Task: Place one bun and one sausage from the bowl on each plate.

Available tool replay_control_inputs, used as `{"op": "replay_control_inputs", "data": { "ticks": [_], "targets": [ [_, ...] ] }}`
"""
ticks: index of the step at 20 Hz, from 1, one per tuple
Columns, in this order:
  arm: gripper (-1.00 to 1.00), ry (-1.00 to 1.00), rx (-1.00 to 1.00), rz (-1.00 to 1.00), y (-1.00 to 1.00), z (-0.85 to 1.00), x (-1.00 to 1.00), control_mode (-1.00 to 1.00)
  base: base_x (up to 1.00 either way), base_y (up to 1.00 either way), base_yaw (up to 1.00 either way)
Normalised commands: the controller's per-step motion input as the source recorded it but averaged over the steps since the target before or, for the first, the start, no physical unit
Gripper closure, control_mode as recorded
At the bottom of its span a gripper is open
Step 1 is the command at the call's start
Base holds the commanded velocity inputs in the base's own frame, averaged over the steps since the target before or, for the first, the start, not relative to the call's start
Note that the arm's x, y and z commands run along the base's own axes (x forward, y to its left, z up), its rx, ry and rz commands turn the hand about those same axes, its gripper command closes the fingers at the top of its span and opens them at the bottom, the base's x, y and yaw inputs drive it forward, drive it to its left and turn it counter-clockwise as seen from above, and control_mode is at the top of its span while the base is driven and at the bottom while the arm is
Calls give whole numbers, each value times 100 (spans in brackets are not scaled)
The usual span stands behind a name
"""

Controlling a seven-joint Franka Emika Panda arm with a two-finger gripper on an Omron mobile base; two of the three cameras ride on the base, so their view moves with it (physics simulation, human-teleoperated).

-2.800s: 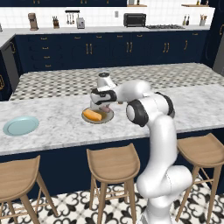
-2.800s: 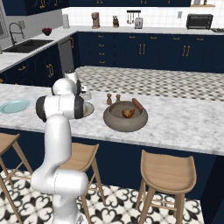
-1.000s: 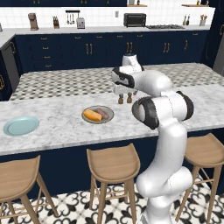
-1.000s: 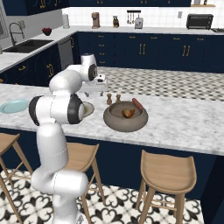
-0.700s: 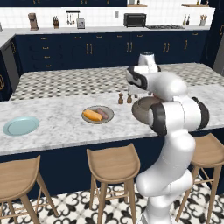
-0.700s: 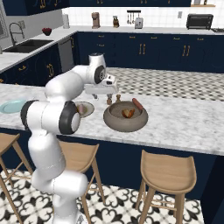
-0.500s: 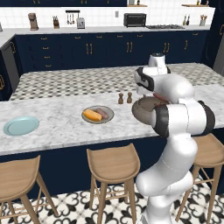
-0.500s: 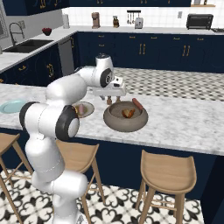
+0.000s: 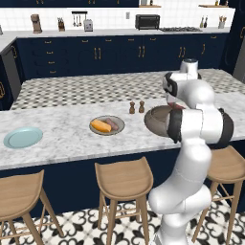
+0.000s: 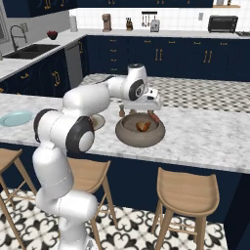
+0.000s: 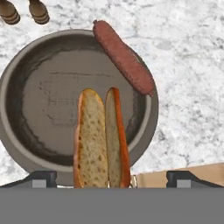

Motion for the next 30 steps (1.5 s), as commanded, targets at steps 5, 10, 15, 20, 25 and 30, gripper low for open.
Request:
{"op": "replay_control_inputs", "data": {
  "ticks": [5,10,15,20,25,30],
  "targets": [
    [-100,0,0,5,6,-23,-10,-100,0,0,0],
    [-100,-1,0,5,11,-28,-39,-100,0,0,0],
    [-100,7,0,12,11,-21,2,-100,0,0,0],
    [-100,13,0,3,-13,-5,9,-100,0,0,0],
    [-100,7,0,0,-6,-33,0,-100,0,0,0],
    [-100,0,0,2,0,-19,0,-100,0,0,0]
  ]
}}
